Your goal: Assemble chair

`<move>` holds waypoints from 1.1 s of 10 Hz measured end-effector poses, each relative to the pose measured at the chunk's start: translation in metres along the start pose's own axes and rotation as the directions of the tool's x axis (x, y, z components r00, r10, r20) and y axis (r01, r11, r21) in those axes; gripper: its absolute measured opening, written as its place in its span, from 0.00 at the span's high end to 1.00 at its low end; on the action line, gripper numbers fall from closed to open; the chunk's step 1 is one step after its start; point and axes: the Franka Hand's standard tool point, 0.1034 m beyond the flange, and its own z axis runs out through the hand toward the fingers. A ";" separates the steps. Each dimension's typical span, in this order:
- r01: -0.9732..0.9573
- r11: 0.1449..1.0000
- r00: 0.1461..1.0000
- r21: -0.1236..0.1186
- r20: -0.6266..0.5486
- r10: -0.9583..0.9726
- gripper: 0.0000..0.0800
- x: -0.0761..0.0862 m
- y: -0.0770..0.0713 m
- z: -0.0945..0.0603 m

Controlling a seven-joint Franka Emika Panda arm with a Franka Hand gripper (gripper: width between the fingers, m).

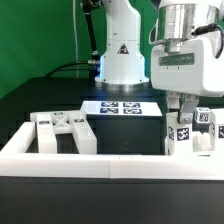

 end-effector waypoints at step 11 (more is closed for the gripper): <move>0.854 0.521 0.521 -0.006 0.007 -0.854 0.19 0.001 -0.001 -0.005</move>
Offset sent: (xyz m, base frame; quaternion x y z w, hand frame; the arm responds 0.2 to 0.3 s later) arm 0.0001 0.0030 0.0040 -0.0198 -0.0116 -0.2201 0.9752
